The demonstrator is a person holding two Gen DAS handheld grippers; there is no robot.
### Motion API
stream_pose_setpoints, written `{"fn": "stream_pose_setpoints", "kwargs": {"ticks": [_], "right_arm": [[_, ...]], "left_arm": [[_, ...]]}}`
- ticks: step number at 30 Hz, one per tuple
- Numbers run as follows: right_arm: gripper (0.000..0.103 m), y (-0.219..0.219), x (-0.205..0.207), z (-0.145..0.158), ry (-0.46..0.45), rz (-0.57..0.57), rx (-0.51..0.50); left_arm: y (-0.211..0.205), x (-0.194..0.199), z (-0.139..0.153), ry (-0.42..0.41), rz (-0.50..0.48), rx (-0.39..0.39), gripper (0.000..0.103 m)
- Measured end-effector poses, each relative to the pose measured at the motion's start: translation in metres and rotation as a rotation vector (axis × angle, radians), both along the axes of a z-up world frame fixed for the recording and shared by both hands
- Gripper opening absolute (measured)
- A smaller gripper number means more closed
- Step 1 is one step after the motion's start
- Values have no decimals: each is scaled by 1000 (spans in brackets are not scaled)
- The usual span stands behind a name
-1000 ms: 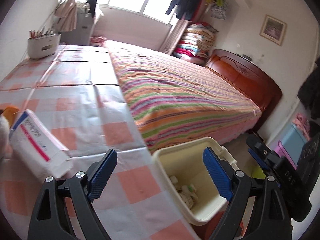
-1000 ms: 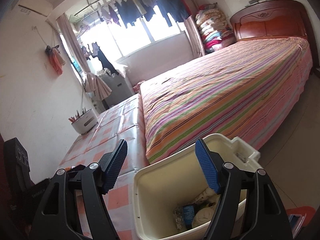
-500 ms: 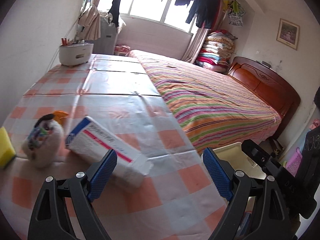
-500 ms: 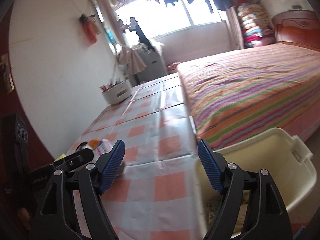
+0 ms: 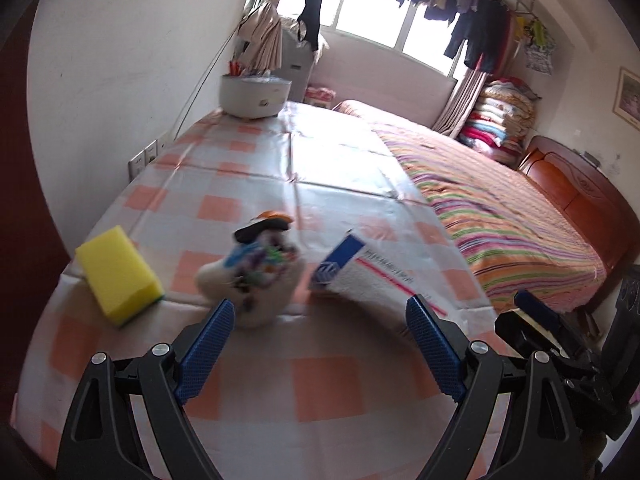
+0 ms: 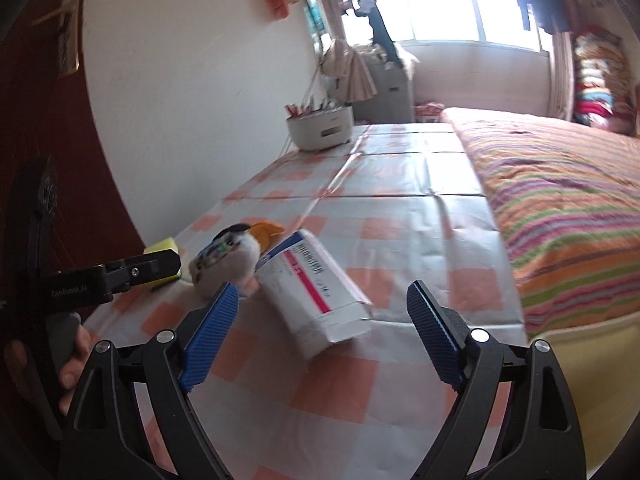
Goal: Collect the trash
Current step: 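Grasp the white plush toy with left tool while right tool grasps white medicine box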
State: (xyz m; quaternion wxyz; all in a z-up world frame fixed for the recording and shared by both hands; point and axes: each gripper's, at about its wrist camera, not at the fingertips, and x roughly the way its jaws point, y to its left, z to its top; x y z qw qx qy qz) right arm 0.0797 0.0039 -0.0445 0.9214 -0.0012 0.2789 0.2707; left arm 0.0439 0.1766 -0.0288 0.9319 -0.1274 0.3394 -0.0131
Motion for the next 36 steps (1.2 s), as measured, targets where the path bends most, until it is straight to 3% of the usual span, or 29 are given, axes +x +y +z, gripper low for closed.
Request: {"fn": "stream_pose_setpoints", "kwargs": {"ticks": [8,18,23,26,36], "right_arm": [[88,41,23,-13,32,114,-110],[91,67,73,-49,81,139,-356],[91,73,83,-52,91,137,-390],[79,77,90,-53,101,134,-397],[62,81,82,-42,124,125,-363]], "left_arm": [[35,-6,-15,85,31,-10,85],[62,-7,-23,128,69,-26,85],[70,0,-23,133,76,-48,85],[65,9,-22,135,58,-38,85],[47,40,-23,146,-15,28,85]]}}
